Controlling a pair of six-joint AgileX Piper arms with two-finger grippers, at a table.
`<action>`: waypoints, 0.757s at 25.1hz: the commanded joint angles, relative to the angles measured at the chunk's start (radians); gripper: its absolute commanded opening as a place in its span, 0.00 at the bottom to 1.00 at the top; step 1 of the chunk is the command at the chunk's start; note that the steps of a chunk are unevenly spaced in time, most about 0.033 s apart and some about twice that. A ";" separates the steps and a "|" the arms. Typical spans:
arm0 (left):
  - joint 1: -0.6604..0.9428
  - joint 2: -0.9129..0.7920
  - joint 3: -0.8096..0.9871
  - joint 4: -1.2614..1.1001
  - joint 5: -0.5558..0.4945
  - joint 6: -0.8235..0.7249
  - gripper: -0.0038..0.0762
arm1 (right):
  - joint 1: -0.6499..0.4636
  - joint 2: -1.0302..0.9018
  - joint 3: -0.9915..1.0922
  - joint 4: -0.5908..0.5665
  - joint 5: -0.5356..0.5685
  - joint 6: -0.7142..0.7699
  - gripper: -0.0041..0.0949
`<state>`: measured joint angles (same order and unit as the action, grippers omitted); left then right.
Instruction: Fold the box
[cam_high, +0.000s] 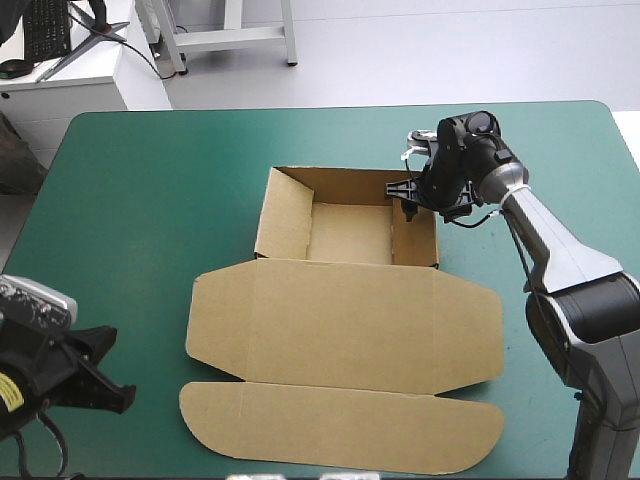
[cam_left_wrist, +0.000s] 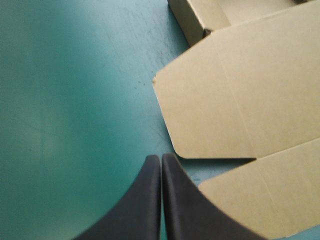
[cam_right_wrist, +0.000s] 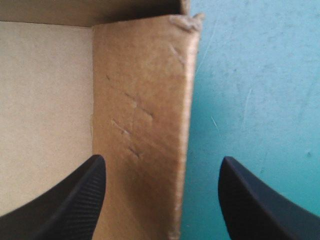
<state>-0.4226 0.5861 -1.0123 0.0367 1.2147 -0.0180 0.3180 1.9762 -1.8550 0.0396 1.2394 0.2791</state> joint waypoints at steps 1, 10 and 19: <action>-0.005 -0.108 0.150 -0.008 -0.101 -0.041 0.04 | -0.002 -0.042 -0.022 0.018 0.016 -0.005 0.62; -0.005 -0.315 0.367 -0.019 -0.101 -0.105 0.04 | -0.002 -0.039 -0.022 0.038 0.016 -0.050 0.03; -0.005 -0.358 0.413 0.007 -0.093 -0.105 0.04 | -0.002 -0.048 -0.022 0.039 0.016 -0.042 0.03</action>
<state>-0.4226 0.2145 -0.5771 0.0298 1.1751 -0.1137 0.3178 1.9897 -1.8530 0.0668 1.2351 0.2454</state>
